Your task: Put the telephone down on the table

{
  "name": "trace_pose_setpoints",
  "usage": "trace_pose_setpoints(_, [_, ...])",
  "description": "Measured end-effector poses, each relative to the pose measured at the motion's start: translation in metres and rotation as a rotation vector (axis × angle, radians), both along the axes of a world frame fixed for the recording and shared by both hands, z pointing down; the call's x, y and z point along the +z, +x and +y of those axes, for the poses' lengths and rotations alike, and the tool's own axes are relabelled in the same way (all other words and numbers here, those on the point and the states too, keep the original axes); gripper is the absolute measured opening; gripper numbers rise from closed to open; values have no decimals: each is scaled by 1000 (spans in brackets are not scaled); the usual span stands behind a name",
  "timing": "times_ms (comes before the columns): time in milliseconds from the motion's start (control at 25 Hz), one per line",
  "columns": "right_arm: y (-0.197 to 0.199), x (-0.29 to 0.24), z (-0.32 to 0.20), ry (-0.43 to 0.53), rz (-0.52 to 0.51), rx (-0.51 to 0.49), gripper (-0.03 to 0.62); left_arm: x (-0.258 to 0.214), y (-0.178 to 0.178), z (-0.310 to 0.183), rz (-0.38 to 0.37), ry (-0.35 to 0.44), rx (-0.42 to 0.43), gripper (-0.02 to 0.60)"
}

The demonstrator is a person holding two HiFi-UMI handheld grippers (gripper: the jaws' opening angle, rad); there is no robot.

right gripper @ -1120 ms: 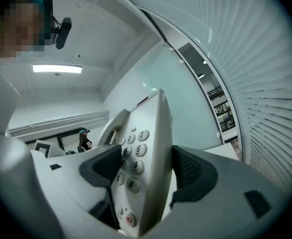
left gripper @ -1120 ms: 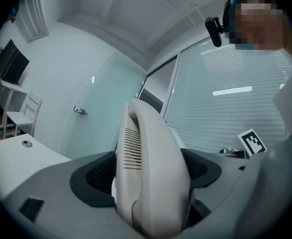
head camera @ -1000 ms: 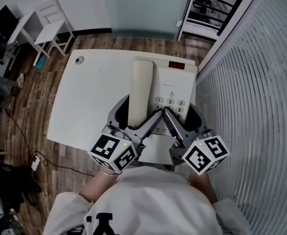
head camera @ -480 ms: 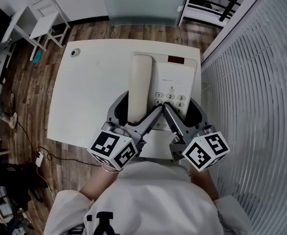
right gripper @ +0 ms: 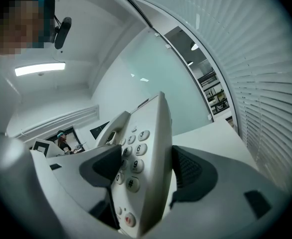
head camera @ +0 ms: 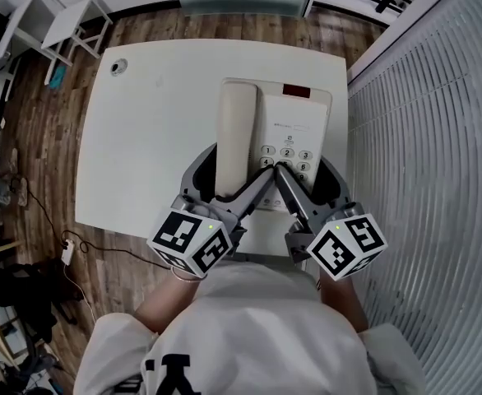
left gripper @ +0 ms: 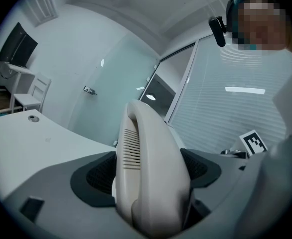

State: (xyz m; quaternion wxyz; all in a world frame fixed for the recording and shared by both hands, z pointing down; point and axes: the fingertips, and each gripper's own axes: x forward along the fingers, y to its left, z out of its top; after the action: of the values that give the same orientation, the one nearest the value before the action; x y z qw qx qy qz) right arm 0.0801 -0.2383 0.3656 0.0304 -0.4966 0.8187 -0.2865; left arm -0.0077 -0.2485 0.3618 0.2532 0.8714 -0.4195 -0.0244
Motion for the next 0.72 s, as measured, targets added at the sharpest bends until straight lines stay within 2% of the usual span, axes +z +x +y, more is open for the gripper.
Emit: trace_pose_setpoints(720, [7, 39, -8, -69, -4, 27, 322, 45, 4, -5, -1, -122, -18, 405])
